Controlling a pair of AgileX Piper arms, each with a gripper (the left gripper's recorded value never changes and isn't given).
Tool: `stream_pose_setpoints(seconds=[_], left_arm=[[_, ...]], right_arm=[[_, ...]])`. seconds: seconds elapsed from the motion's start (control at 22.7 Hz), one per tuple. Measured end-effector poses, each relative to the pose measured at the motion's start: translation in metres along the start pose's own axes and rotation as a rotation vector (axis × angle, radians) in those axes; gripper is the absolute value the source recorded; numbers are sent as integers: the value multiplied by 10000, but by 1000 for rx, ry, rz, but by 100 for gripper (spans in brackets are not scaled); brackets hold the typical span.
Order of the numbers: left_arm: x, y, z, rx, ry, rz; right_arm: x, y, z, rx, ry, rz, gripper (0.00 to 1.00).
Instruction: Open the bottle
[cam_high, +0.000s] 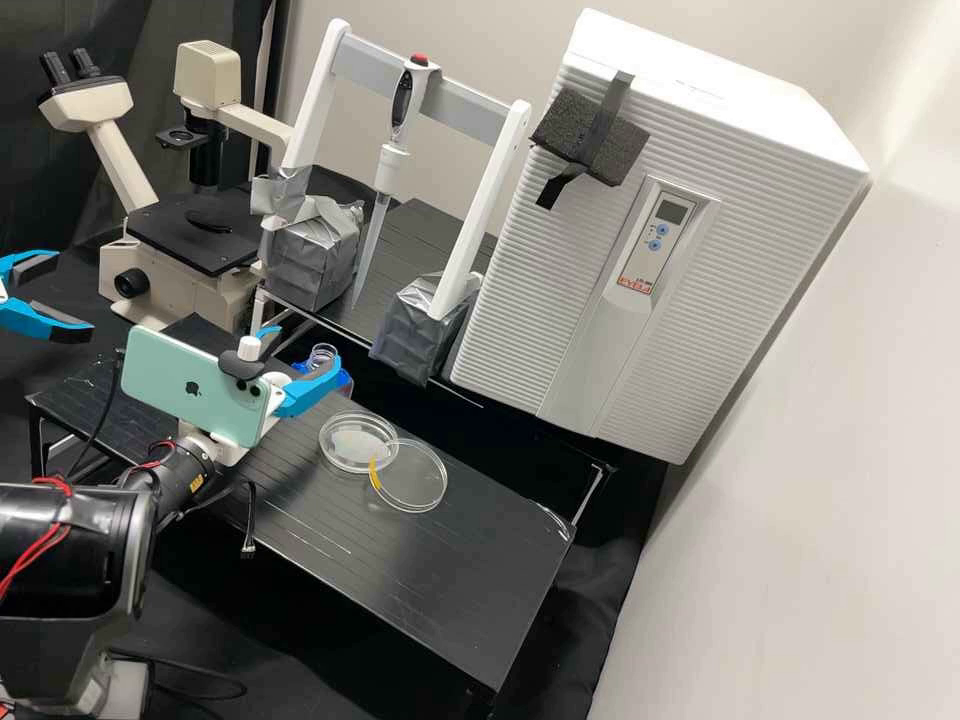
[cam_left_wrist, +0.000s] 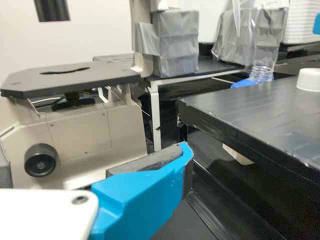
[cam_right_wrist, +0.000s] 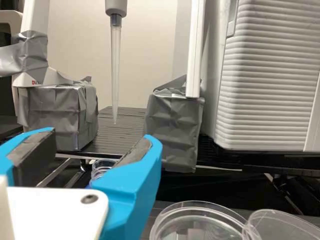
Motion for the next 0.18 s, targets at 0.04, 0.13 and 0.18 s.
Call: stream_pose_setpoints(seconds=[0.04,0.13,0.18], left_arm=[[-9,3,3,-4,10,6],[-12,4,-11,2,30,13],[-8,8,-13,8,38,19]], right_arm=[[1,6,-1,3,1,4,100],[-4,3,2,13,2,1,100],[-6,2,0,15,6,0,100]])
